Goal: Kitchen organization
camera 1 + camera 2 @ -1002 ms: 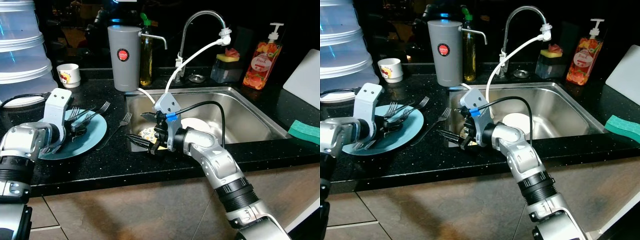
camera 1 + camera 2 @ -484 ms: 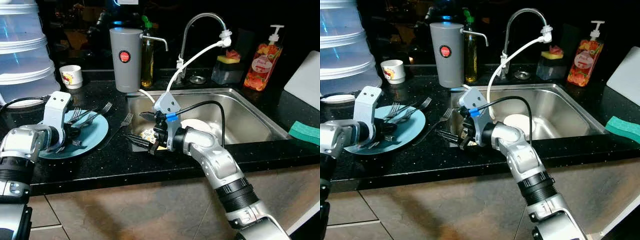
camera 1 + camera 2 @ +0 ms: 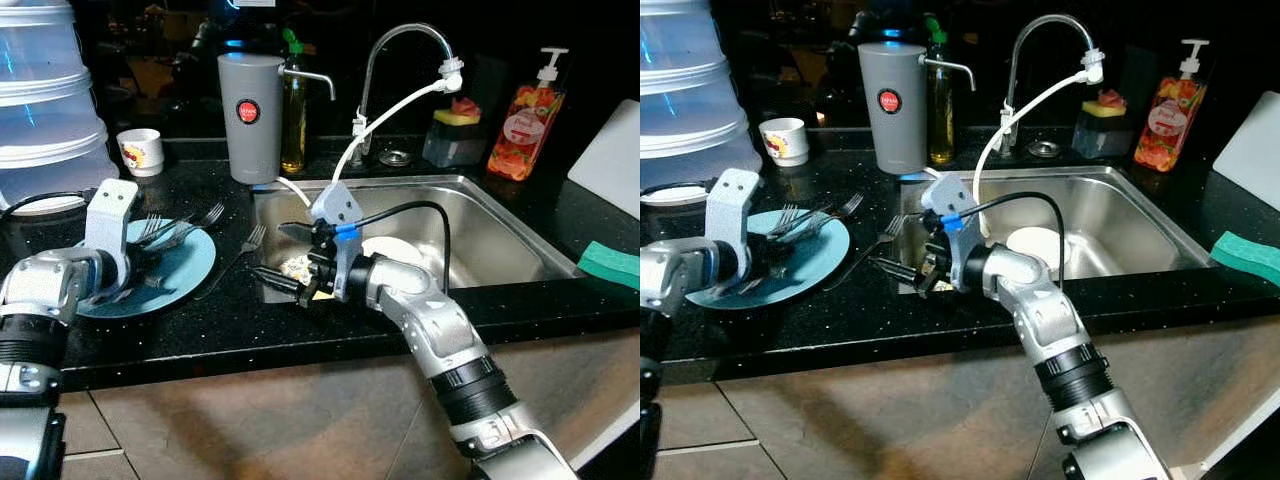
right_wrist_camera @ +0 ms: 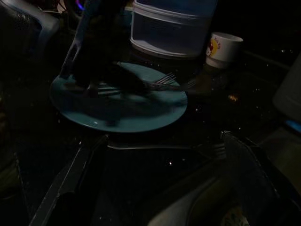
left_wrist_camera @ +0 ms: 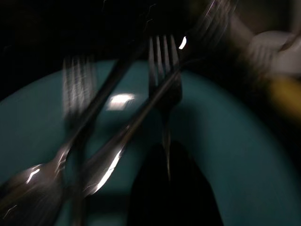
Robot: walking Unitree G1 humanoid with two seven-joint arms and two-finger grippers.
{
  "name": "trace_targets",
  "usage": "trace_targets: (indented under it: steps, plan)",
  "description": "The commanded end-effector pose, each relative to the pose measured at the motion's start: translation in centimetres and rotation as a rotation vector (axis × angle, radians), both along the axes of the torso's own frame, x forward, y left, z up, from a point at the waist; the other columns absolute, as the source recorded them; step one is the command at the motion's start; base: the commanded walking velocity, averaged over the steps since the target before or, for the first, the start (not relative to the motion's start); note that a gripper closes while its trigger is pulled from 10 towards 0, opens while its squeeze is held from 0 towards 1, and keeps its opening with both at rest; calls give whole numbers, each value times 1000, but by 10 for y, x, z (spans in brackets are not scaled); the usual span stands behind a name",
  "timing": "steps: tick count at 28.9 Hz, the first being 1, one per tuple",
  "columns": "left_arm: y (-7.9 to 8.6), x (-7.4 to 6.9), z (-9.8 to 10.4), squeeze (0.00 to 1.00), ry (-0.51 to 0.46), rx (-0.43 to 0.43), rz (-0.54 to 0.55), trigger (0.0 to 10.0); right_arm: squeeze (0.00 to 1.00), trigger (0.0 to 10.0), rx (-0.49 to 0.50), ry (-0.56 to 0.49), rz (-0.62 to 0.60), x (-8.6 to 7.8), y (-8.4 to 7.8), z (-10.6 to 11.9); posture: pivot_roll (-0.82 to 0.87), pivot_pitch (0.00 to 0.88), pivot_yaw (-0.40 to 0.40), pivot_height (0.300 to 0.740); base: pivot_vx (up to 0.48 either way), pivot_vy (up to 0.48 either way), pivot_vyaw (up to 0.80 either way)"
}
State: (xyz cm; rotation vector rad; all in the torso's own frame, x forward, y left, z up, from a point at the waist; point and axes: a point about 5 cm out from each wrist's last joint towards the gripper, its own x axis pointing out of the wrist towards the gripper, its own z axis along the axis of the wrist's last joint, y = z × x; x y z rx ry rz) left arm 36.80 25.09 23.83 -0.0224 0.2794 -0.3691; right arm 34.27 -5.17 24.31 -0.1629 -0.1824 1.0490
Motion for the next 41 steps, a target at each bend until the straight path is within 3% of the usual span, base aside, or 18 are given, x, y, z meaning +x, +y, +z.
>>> trace_targets:
  steps: [1, 12, 18, 19, 21, 22, 24, 26, 27, 28, 29, 34, 38, 39, 41]
  plan:
    - [-9, 1, 25, 0, -142, -76, -57, 0, 0, 10000, 19, 3, -3, 0, -1, 3, 37, 14, -34, 740, 0, 0, 0]
    - [-17, -4, 39, 0, -249, -142, -155, 0, 0, 10000, 27, 7, -6, 0, -2, 4, 41, 20, -32, 740, 0, 0, 0]
    - [-29, -14, 44, 0, -314, -179, -301, 0, 0, 10000, 33, 7, -6, 1, -2, 5, 43, 20, -33, 740, 0, 0, 0]
    - [-36, -21, 46, 0, -329, -218, -380, 0, 0, 10000, 74, 13, -10, 1, -2, 8, 43, 20, -33, 740, 0, 0, 0]
    - [-36, -21, 46, 0, -329, -218, -380, 0, 0, 10000, 74, 13, -10, 1, -2, 8, 43, 20, -33, 740, 0, 0, 0]
    - [-41, -26, 45, 0, -329, -247, -436, 0, 0, 10000, 138, 24, -21, 2, -2, 14, 45, 20, -33, 740, 0, 0, 0]
    - [-48, -32, 37, 0, -308, -281, -494, 0, 0, 10000, 370, 81, -71, 7, -6, 34, 42, 19, -30, 740, 0, 0, 0]
    - [-48, -32, 37, 0, -308, -281, -494, 0, 0, 10000, 370, 81, -71, 7, -6, 34, 42, 19, -30, 740, 0, 0, 0]
    - [-50, -33, 33, 0, -300, -288, -500, 0, 314, 10000, 443, 103, -75, 7, -7, 40, 42, 19, -30, 740, 0, 0, 0]
    - [-50, -33, 33, 0, -300, -288, -500, 0, 314, 10000, 443, 103, -75, 7, -7, 40, 42, 19, -30, 740, 0, 0, 0]
    - [-53, -35, 31, 0, -295, -304, -515, 0, 1000, 10000, 511, 128, -64, 6, -6, 44, 42, 19, -30, 740, 0, 0, 0]
    - [-61, -39, 25, 0, -277, -329, -552, 0, 1000, 10000, 615, 187, 20, -1, 2, 50, 39, 11, -27, 740, 0, 0, 0]
    - [-63, -39, 23, 0, -274, -328, -554, 0, 1000, 10000, 625, 229, 68, -4, 9, 50, 39, 11, -27, 740, 0, 0, 0]
    - [-66, -39, 24, 0, -278, -330, -558, 0, 0, 10000, 599, 258, 86, -7, 15, 46, 38, 8, -26, 740, 0, 0, 0]
    - [-69, -39, 26, 0, -293, -333, -555, 0, 0, 10000, 555, 315, 88, -9, 23, 37, 38, 8, -26, 740, 0, 0, 0]
